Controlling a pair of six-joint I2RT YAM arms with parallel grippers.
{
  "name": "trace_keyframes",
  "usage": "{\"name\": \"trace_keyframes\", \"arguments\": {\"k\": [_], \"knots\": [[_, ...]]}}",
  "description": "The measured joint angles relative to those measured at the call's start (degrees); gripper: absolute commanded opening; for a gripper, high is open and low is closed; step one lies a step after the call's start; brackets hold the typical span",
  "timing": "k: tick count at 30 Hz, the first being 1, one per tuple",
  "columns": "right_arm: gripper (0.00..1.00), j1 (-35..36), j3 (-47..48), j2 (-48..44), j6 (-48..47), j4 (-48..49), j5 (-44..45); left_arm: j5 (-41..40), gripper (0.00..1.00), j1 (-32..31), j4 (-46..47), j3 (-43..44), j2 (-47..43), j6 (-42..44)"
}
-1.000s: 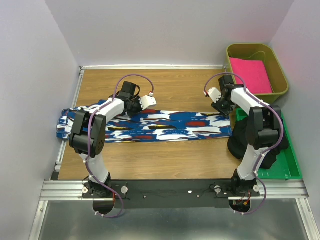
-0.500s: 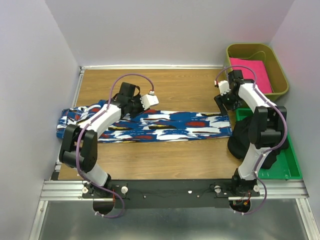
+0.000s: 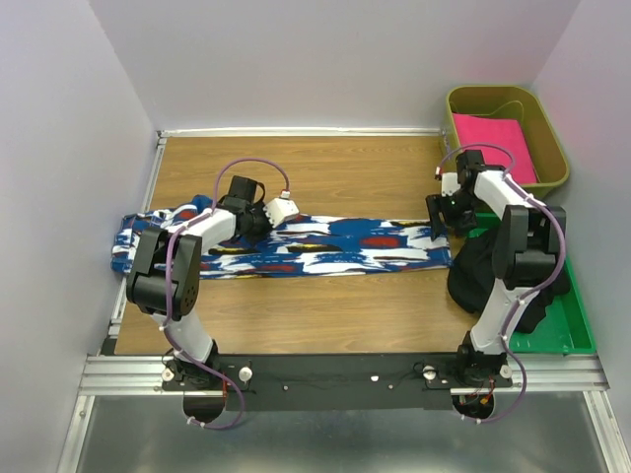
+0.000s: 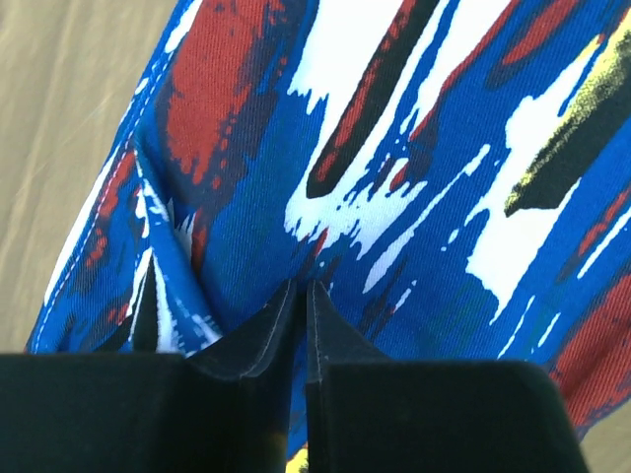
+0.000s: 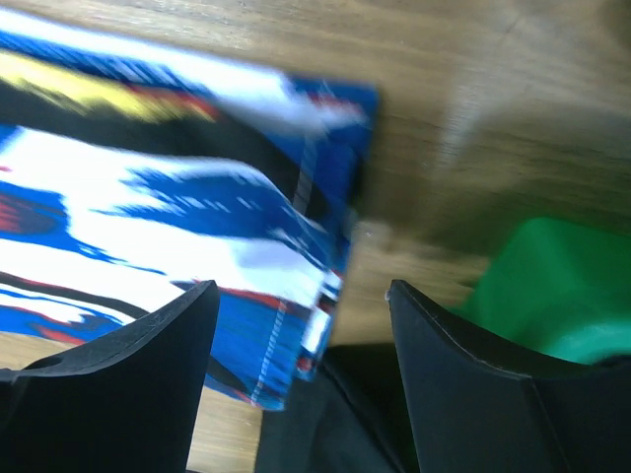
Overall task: Fold and stack the mixed laundry pile
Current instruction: Fold the trousers at the center of the board.
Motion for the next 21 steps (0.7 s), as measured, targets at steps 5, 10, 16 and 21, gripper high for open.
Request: {"name": "trace_keyframes", "arguments": {"k": [5, 10, 16, 21], "knots": [[0.78, 0.02, -1.95, 1.70, 2.27, 2.08, -0.85, -0.09, 0.17, 3.21, 1.55, -0.48, 0.00, 0.83], [0.68, 0.02, -3.13, 1.68, 3.93, 3.48, -1.51, -0.11, 0.19, 3.50, 1.86, -0.61, 0.00, 1.44], [0.26, -0.57, -4.52, 1.44, 4.72, 5.29, -4.85, -0.11, 0.28, 3.56, 1.99, -0.59, -0.02, 1.64], [0.01, -0.57, -6.16, 1.03, 5.05, 6.56, -9.81, -0.09, 0.34, 3.82, 1.99, -0.37, -0.04, 1.53]]}}
